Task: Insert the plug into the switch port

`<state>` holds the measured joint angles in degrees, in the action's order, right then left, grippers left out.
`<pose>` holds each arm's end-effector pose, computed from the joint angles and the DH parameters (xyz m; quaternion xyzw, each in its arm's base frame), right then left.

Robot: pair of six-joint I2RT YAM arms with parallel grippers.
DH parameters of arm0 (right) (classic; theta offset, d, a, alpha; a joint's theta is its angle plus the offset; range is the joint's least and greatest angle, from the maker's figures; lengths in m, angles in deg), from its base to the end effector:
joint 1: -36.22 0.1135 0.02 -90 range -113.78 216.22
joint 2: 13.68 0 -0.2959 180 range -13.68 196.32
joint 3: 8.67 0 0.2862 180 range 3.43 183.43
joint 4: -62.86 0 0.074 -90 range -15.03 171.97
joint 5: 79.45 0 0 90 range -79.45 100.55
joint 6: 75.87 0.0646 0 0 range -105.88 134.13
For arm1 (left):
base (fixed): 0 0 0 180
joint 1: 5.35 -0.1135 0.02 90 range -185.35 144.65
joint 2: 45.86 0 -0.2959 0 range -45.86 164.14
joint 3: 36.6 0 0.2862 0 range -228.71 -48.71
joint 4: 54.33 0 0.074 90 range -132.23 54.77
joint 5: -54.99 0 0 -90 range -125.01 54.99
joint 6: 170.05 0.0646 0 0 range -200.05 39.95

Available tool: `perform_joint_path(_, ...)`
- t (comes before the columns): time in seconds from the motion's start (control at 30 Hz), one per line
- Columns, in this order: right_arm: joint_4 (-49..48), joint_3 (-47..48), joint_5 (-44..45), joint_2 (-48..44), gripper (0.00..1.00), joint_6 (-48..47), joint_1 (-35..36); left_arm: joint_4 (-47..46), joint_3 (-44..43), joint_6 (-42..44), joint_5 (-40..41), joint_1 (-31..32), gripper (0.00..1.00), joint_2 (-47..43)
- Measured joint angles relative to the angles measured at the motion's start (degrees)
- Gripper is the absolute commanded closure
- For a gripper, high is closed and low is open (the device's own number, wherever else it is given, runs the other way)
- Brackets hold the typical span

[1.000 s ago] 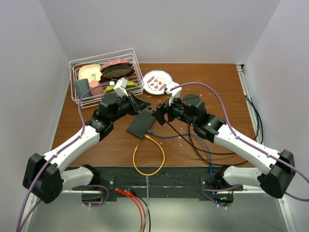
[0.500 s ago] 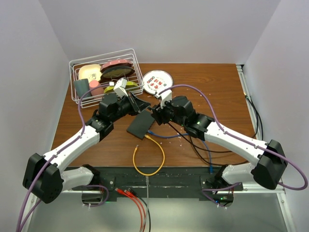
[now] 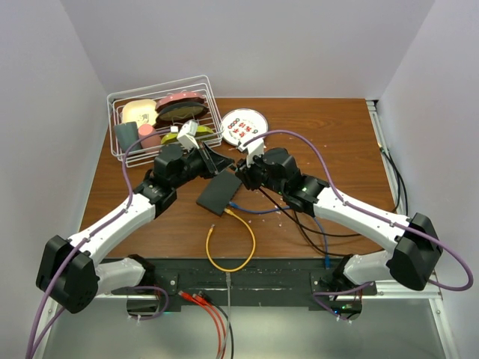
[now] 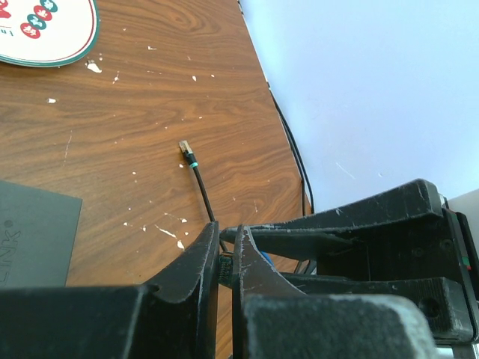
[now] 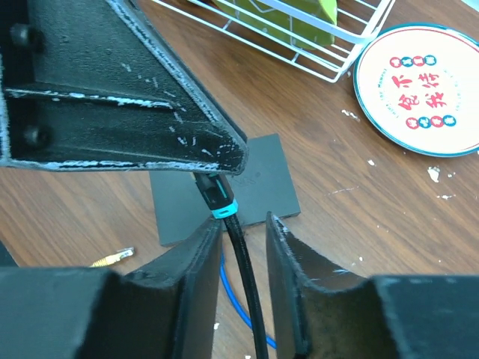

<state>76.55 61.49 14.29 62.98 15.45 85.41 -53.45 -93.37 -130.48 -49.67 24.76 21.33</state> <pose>0.2424 0.2743 0.3212 -0.3155 0.7568 0.2198 0.5287 0.2692 -0.1750 0.3078 -0.0557 0.7692 -0.4818 0.4161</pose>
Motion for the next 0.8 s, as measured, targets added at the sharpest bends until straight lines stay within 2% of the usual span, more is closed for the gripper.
perform_joint_path(0.2, 0.0, 0.0, 0.0, 0.0, 0.98, -0.3, 0.2, -0.8, 0.0, 0.0, -0.1, 0.0, 1.00, 0.7)
perform_joint_path(0.5, -0.3, 0.0, 0.3, 0.5, 1.00, -0.7, 0.3, -1.2, 0.0, 0.2, -0.1, -0.1, 0.98, 1.2)
perform_joint_path(0.53, -0.3, 0.0, 0.4, 0.6, 1.00, -0.7, 0.3, -1.2, 0.0, 0.2, -0.1, -0.1, 0.92, 1.2)
perform_joint_path(0.57, -0.3, 0.0, 0.4, 0.6, 1.00, -0.7, 0.3, -1.2, 0.0, 0.4, -0.1, -0.1, 0.75, 1.3)
perform_joint_path(0.63, -0.3, 0.0, 0.6, 0.6, 1.00, -0.7, 0.3, -1.2, 0.0, 0.5, 0.0, -0.1, 0.56, 1.3)
perform_joint_path(0.67, -0.3, 0.0, 0.7, 0.6, 1.00, -0.7, 0.3, -1.2, 0.0, 0.8, -0.1, -0.1, 0.37, 1.3)
perform_joint_path(0.77, -0.4, 0.0, 1.4, 0.6, 1.00, -0.7, 0.3, 0.2, -0.5, 3.2, -0.2, -0.1, 0.18, 1.4)
perform_joint_path(0.8, -0.3, 0.0, 1.6, 0.6, 1.00, -0.7, 0.2, 1.2, -1.0, 3.9, 0.1, -0.1, 0.16, 1.4)
